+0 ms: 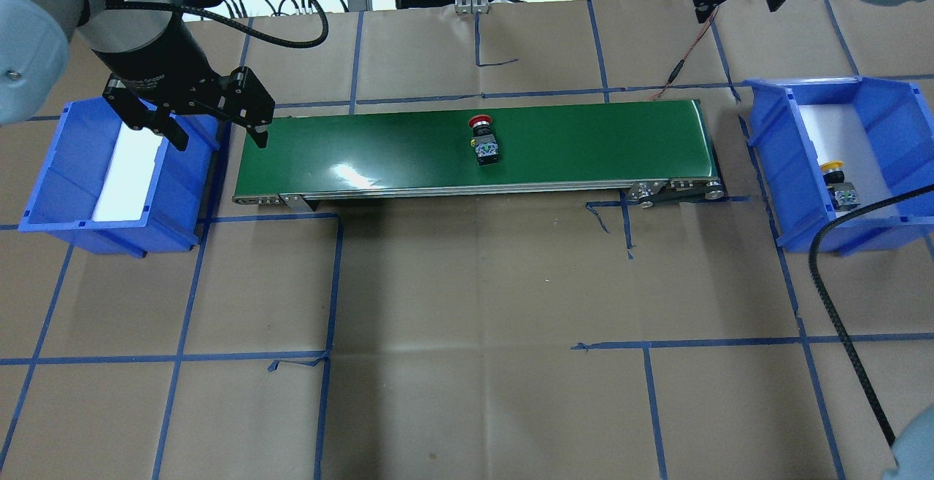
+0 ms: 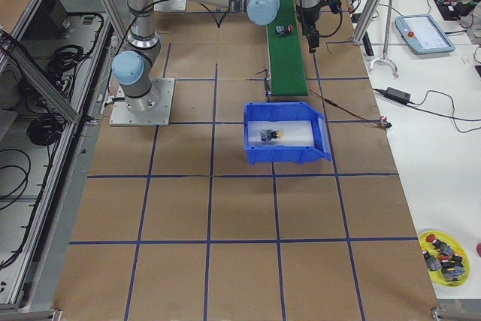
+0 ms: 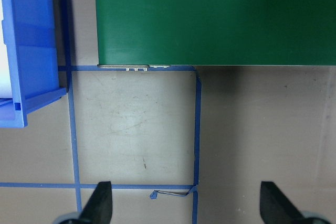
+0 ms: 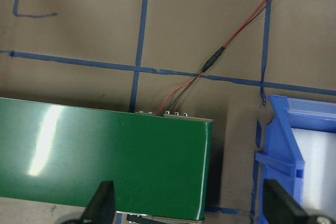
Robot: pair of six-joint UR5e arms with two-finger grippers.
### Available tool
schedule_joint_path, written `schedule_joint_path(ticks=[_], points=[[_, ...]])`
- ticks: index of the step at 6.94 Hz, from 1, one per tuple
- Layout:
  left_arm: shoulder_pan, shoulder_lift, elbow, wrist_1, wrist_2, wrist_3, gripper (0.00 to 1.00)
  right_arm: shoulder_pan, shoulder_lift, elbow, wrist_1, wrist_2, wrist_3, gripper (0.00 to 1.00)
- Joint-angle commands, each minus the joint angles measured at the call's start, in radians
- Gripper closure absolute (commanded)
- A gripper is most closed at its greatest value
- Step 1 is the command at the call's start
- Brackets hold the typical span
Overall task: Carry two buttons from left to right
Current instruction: 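Move the right gripper back over the red button on the conveyor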
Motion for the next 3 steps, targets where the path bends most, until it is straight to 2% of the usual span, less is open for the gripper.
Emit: schedule_joint_path(ticks=[1,3], points=[[0.0,0.0,-0.001,0.0,0.0,0.0,0.0,0.127,-0.002,0.008,0.06,-0.064,0.229,0.0],[0.0,0.002,-0.003,0.0,0.0,0.0,0.0,0.17,-0.001,0.017,0.064,-0.051,0.281,0.0]])
